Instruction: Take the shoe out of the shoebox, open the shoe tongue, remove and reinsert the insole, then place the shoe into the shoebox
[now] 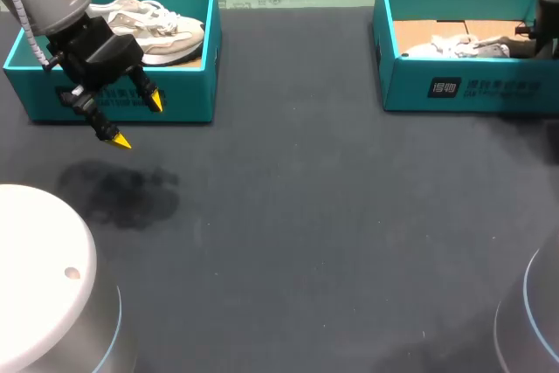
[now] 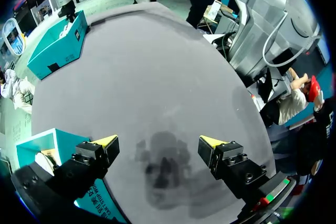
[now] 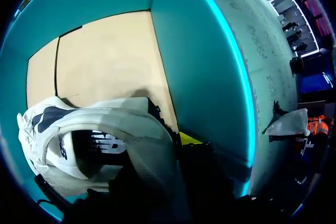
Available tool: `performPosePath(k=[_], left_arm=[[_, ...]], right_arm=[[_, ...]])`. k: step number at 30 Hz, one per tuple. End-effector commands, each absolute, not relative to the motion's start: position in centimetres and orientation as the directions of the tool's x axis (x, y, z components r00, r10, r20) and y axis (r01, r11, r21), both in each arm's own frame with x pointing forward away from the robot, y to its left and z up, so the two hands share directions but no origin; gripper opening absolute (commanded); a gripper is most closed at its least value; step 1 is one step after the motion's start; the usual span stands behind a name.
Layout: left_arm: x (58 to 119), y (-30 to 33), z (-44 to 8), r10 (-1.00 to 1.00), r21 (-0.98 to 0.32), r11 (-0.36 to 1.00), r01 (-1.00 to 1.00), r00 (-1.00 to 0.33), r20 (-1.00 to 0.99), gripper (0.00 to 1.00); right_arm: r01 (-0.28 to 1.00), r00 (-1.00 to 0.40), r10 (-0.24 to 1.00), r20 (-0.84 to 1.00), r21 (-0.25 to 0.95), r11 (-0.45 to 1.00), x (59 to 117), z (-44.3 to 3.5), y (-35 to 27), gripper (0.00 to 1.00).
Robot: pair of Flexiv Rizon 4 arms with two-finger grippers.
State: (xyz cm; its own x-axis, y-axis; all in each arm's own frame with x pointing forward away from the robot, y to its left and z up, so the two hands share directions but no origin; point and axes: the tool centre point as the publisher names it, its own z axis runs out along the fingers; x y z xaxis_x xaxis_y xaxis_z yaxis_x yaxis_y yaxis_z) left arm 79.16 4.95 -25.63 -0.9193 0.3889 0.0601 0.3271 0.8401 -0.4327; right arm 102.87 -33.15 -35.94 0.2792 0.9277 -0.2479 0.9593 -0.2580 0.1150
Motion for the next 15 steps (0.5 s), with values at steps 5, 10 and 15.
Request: performPosePath(k=[5,10,15], left_arm=[[79.11,4.99,-25.66,0.389,-0.43,0.841,0.328,-0.919,0.059,1.0],[79.11,4.99,-25.66,0.389,-0.43,0.841,0.328,-0.919,0.059,1.0],[79.11,4.99,-25.66,0.389,-0.43,0.841,0.328,-0.919,0.059,1.0]], right_arm=[[0.962,0.27,0.932,-0.24,0.091,-0.256,103.48,-36.68,-33.02,0.0],[0.963,0.27,0.932,-0.24,0.087,-0.256,103.49,-36.73,-33.0,0.02],[0.962,0.271,0.932,-0.241,0.093,-0.255,103.48,-36.44,-32.91,0.12]])
